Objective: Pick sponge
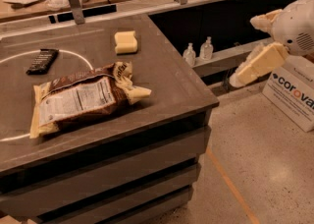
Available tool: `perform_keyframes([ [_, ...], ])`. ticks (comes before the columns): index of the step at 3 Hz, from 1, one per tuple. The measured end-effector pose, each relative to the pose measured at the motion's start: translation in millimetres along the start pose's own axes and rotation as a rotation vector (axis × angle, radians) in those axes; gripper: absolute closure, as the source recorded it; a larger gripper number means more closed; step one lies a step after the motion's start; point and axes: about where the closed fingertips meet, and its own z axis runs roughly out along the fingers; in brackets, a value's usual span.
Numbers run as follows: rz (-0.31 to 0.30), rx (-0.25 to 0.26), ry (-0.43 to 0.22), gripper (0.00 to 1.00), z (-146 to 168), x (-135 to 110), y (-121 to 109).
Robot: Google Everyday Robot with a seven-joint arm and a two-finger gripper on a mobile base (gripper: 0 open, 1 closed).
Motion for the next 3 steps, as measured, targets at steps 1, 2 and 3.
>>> perform_keyframes([
  [1,0.075,0.020,-0.170,0.00,34,-25,-25],
  [2,0.138,0.040,-0.228,0.00,73,-42,-43],
  [3,0.168,0.055,-0.218,0.00,111,-52,-58],
])
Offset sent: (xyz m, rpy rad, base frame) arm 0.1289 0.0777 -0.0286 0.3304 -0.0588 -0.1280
